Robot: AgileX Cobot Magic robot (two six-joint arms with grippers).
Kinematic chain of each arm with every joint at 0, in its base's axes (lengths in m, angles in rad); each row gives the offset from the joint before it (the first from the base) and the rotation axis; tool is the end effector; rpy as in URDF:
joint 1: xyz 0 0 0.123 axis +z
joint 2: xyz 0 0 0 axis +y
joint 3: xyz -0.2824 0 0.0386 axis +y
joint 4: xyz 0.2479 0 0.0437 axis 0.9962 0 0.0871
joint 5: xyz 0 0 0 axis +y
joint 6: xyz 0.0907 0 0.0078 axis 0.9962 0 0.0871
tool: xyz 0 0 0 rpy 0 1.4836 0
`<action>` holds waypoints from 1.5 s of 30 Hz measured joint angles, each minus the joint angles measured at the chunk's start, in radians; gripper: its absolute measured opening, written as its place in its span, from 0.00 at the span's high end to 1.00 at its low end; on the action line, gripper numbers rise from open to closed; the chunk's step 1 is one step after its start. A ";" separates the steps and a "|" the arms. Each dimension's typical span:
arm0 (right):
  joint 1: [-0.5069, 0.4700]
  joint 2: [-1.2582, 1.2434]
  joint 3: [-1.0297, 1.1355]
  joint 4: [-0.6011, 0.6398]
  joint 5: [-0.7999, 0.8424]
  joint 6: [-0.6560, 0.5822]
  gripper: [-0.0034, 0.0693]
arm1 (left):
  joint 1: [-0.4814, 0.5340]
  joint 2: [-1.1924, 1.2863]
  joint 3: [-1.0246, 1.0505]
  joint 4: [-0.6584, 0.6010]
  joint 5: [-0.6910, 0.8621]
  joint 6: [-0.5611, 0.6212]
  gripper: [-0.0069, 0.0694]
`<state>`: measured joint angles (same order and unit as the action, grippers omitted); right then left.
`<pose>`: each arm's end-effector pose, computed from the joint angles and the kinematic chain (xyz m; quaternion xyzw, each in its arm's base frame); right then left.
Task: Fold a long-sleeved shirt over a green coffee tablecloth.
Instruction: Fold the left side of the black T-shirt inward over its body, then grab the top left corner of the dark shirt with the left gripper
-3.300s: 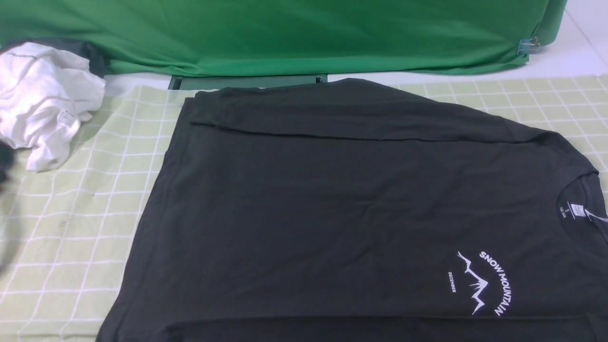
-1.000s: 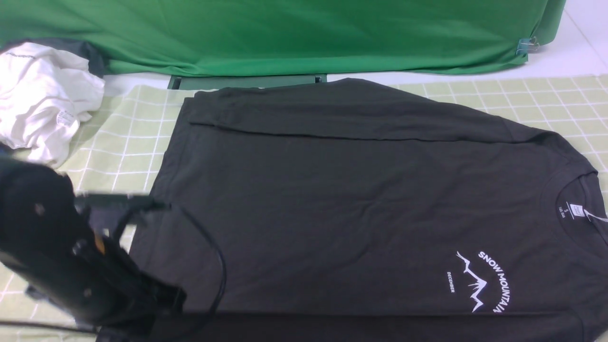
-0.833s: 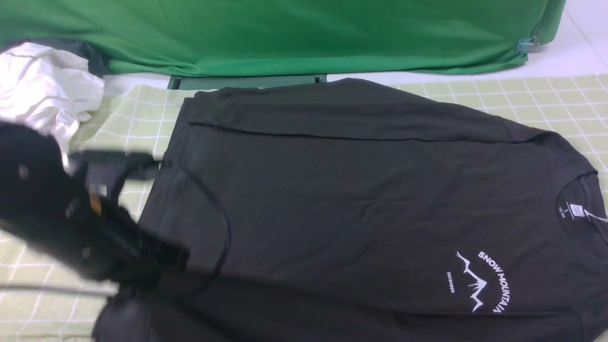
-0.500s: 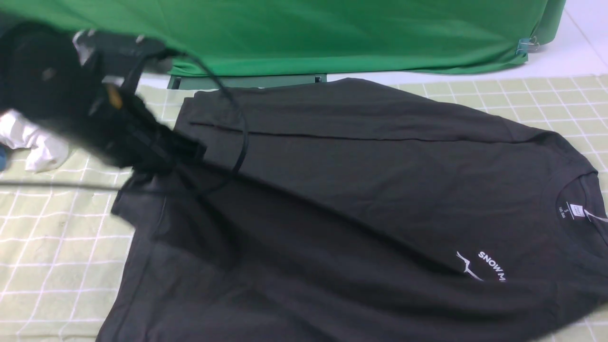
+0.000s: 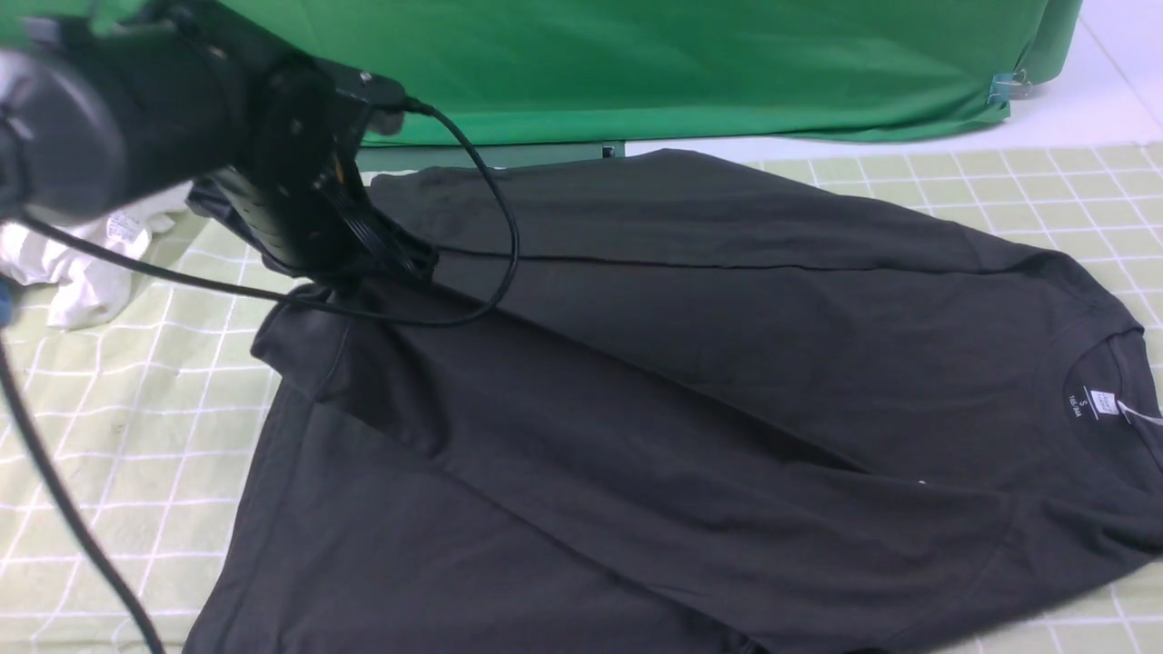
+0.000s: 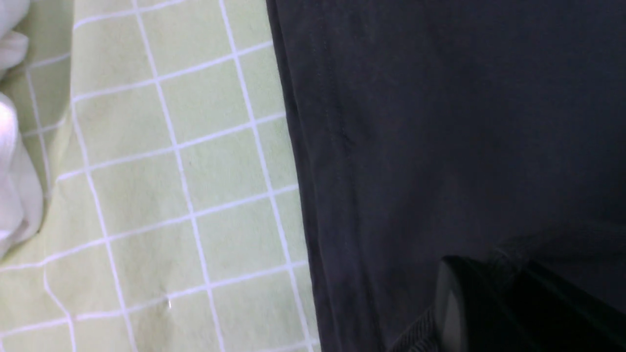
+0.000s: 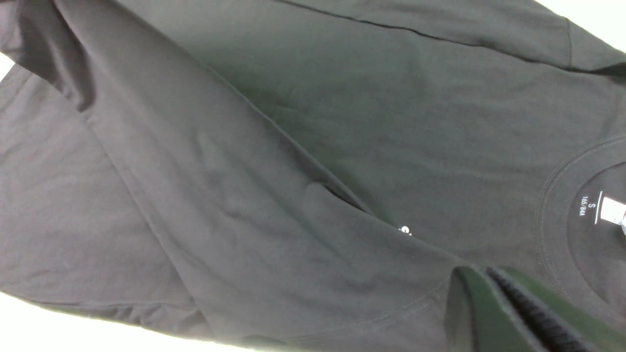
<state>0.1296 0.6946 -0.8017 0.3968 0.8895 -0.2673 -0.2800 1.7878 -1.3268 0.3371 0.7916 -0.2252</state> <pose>0.1138 0.0424 0.3504 -0.1285 0.8799 0.1622 0.4278 0.3683 -0.0836 0.2390 0.1179 0.9628 0.0866 0.2273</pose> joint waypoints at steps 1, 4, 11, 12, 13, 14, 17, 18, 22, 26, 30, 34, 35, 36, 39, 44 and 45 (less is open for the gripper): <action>0.000 0.000 0.000 0.000 -0.001 0.000 0.91 | 0.000 0.013 0.000 0.008 -0.016 -0.001 0.84; 0.000 0.000 0.000 0.000 -0.005 0.000 0.91 | 0.000 0.052 -0.004 0.033 -0.055 -0.011 0.84; 0.000 0.000 0.000 0.000 -0.008 0.000 0.90 | 0.000 0.116 -0.026 0.024 -0.068 -0.035 0.84; 0.000 0.000 0.000 0.000 -0.008 0.000 0.89 | 0.000 0.119 -0.026 0.026 -0.068 -0.035 0.84; 0.000 0.000 0.000 0.000 -0.008 0.000 0.89 | 0.000 0.120 -0.027 0.030 -0.068 -0.039 0.83; 0.000 0.000 0.000 0.000 -0.008 0.000 0.89 | 0.000 0.120 -0.027 0.031 -0.068 -0.041 0.83; 0.000 0.000 0.000 0.000 -0.008 0.010 0.88 | 0.000 0.120 -0.029 0.061 -0.068 -0.078 0.78; 0.000 0.000 0.000 0.000 -0.008 0.012 0.88 | 0.000 0.120 -0.029 0.068 -0.068 -0.083 0.75; 0.000 0.000 0.000 0.000 -0.008 0.017 0.87 | 0.000 0.120 -0.030 0.091 -0.068 -0.084 0.61; 0.000 0.000 0.000 0.000 -0.008 0.019 0.87 | 0.000 0.120 -0.041 0.117 -0.076 -0.115 0.41; 0.000 0.000 0.000 0.000 -0.009 0.020 0.87 | 0.022 0.124 -0.116 0.101 -0.042 -0.261 0.33; 0.000 0.000 0.000 0.000 -0.010 0.020 0.87 | 0.077 0.148 -0.216 -0.023 -0.024 -0.229 0.32; 0.000 0.000 0.000 0.000 -0.010 0.021 0.87 | 0.099 0.168 -0.259 -0.095 -0.023 -0.194 0.33; 0.000 0.000 -0.001 0.000 -0.010 0.021 0.87 | 0.118 0.186 -0.303 -0.155 -0.023 -0.172 0.33; 0.000 0.000 -0.001 0.000 -0.010 0.021 0.86 | 0.145 0.232 -0.377 -0.231 -0.018 -0.130 0.33; 0.000 0.000 -0.001 0.000 -0.010 0.022 0.86 | 0.191 0.384 -0.549 -0.282 0.004 -0.099 0.33; 0.000 0.000 -0.001 0.000 -0.010 0.022 0.86 | 0.194 0.413 -0.571 -0.283 0.007 -0.094 0.33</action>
<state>0.1296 0.6946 -0.8029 0.3968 0.8798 -0.2457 -0.0858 2.2011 -1.8981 0.0540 0.7981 -0.3196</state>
